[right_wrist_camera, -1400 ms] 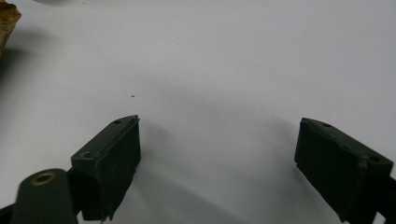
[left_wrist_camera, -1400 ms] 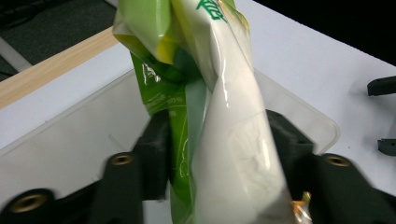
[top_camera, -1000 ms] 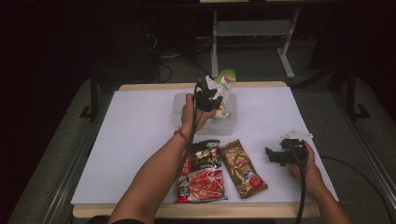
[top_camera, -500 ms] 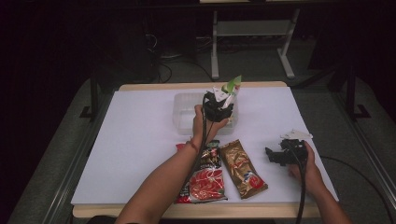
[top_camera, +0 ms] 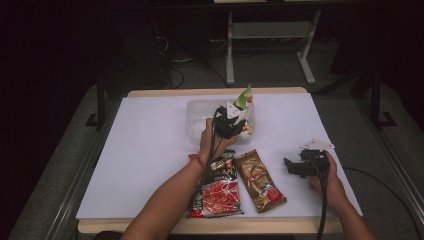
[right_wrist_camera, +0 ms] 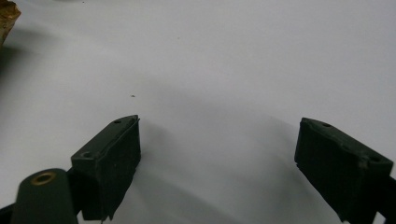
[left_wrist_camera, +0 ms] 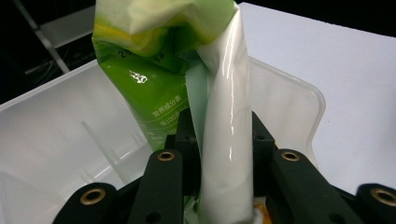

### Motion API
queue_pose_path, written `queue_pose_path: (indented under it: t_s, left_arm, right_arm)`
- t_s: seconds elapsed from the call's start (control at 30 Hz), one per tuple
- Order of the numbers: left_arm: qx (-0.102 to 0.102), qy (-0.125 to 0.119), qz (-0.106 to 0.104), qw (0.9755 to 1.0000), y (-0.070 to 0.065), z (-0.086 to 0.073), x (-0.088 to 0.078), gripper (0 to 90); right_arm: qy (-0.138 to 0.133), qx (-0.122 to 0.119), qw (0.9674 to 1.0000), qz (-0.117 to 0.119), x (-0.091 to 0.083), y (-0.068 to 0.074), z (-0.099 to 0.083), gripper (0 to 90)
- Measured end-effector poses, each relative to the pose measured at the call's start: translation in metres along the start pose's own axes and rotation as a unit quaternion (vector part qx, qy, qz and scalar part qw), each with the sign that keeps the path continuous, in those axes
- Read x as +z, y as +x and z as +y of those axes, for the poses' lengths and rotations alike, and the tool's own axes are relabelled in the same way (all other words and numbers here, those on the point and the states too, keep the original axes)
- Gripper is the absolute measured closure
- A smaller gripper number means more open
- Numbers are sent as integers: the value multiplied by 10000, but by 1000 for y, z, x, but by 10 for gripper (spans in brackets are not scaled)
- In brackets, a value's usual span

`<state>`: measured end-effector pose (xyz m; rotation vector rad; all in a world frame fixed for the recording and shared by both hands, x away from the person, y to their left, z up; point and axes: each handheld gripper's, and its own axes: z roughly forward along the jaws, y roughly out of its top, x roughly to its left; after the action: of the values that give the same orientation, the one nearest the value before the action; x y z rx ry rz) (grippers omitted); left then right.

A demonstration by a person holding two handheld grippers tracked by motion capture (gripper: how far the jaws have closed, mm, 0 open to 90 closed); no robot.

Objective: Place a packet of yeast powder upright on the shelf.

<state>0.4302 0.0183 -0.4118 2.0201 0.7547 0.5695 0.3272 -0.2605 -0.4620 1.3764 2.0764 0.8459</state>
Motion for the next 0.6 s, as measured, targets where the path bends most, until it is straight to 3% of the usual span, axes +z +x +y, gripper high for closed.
queue_pose_path:
  t_s: [0.27, 0.3, 0.4, 0.43, 0.6]
  left_arm:
    - [113, 76, -132, 9998, 4, 1, 2, 724]
    - [192, 106, -189, 9996, 5, 2, 2, 724]
    - [79, 198, -402, 9990, 12, 6, -5, 635]
    - [106, 169, -525, 9984, 14, 7, -9, 618]
    - [274, 288, -758, 9963, 22, 10, -22, 578]
  right_arm:
    - [-15, -29, 10000, -23, 0, 1, 0, 135]
    - [-14, -27, 10000, -23, 0, 1, 0, 135]
    - [-20, -37, 10000, -28, 0, 1, 0, 135]
    - [-16, -28, 10000, -24, 0, 1, 0, 135]
    - [0, -1, 10000, 3, 0, 0, 0, 135]
